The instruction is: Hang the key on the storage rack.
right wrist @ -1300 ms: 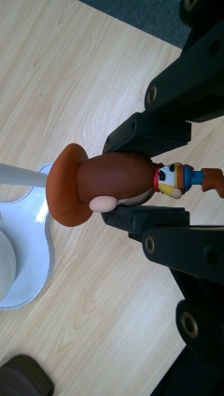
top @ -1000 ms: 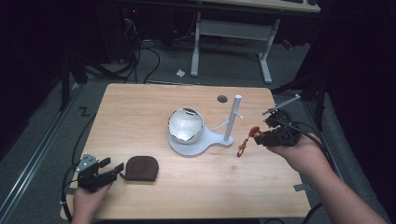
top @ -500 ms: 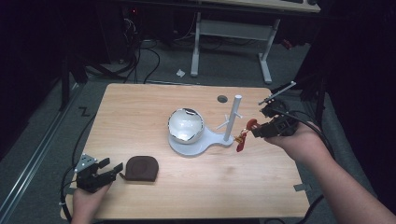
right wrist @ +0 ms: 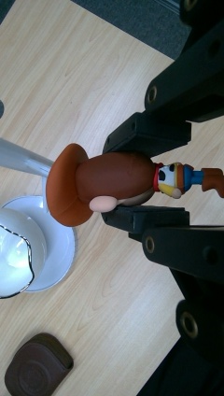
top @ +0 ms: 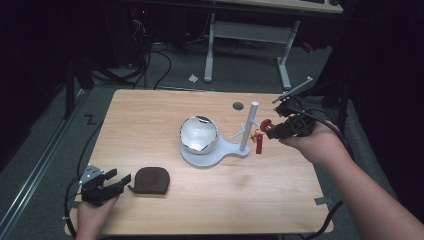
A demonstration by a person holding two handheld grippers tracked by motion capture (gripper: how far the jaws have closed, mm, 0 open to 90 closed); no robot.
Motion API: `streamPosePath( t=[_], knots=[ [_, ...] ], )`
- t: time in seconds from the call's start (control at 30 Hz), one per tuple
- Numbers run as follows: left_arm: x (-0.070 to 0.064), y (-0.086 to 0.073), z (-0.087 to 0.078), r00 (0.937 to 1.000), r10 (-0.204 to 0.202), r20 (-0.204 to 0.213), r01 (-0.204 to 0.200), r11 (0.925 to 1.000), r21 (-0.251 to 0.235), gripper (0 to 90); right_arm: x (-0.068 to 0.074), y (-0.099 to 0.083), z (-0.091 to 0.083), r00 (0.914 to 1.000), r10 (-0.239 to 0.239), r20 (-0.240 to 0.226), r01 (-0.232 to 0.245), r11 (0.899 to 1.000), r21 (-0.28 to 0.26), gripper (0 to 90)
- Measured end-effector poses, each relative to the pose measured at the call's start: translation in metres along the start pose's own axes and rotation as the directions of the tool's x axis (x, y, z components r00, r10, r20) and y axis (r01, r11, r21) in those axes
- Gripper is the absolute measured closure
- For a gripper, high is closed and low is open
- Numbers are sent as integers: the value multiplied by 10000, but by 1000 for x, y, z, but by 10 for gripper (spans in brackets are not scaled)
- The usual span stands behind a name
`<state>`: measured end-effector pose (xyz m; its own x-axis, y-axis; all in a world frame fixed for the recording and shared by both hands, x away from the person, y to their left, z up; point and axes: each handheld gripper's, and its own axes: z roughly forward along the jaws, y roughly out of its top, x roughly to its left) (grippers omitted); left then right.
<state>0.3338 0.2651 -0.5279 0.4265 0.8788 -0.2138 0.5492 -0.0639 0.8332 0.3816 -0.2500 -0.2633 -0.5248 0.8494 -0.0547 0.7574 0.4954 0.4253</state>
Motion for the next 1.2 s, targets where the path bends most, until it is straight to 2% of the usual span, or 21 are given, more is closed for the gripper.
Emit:
streamPosePath(
  t=[0.3,0.57,0.87,1.03,1.2],
  knots=[
    [0,0,0,10000,-15,13,15,10000,12,345,-5,8,-1,9998,85,161,-80,9995,-318,664],
    [0,0,0,9999,52,91,-53,10000,67,345,-12,11,9,9991,223,348,-217,9996,-172,664],
    [-2,0,2,9997,130,209,-133,9998,152,346,-22,2,27,9974,520,491,-520,9986,-28,664],
    [-2,-1,2,9998,107,184,-110,9998,168,346,-24,0,32,9973,607,423,-607,9982,-28,664],
    [-2,-1,1,9998,87,175,-90,9998,158,346,-26,-7,46,9966,739,355,-740,9973,20,663]
  ],
)
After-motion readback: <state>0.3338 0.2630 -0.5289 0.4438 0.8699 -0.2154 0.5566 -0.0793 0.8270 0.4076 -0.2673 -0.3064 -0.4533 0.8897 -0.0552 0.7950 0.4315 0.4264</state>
